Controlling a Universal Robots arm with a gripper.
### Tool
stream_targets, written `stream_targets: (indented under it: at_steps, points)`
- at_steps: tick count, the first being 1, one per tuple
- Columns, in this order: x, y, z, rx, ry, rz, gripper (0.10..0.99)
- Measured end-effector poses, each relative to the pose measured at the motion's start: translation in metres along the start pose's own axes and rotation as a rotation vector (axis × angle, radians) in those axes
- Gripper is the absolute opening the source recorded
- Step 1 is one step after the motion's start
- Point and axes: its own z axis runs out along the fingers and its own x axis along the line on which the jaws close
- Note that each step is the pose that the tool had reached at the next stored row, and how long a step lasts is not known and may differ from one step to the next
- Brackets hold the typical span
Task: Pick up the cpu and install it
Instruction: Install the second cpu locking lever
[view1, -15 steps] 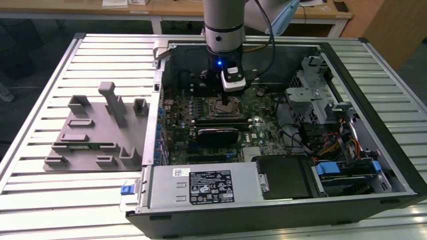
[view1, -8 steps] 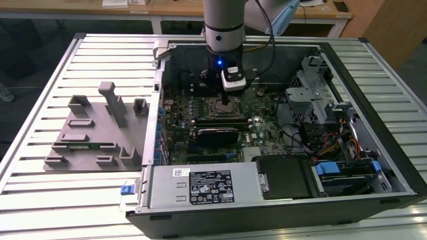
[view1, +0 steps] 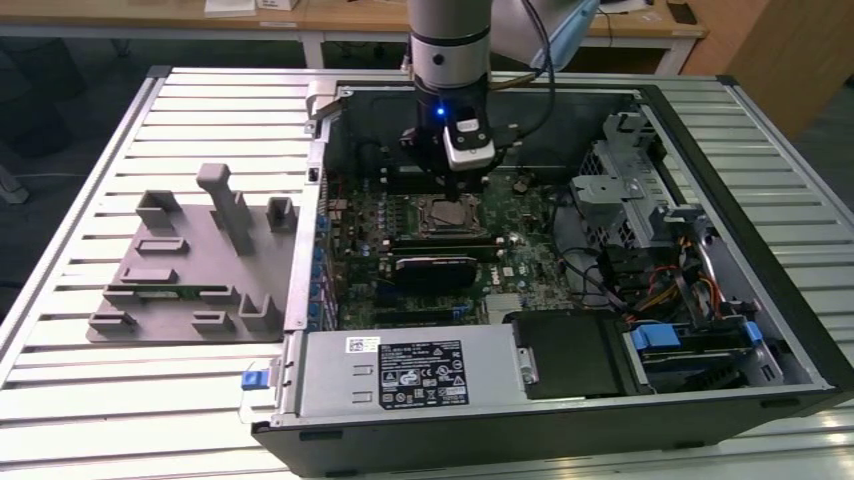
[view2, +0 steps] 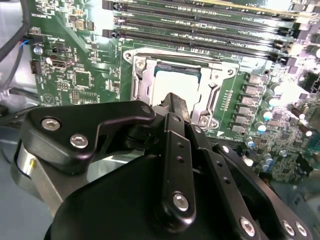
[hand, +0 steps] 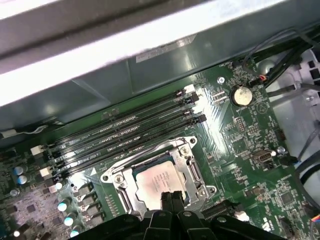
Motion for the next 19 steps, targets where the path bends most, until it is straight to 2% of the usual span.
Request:
stream_targets:
  at_steps: [8, 19]
  points:
    - [-0.0025, -0.0059, 0.0000, -0.002, 0.0002, -0.015, 0.106]
    - [-0.0095, -0.0223, 0.0005, -0.003, 0.0005, -0.030, 0.106]
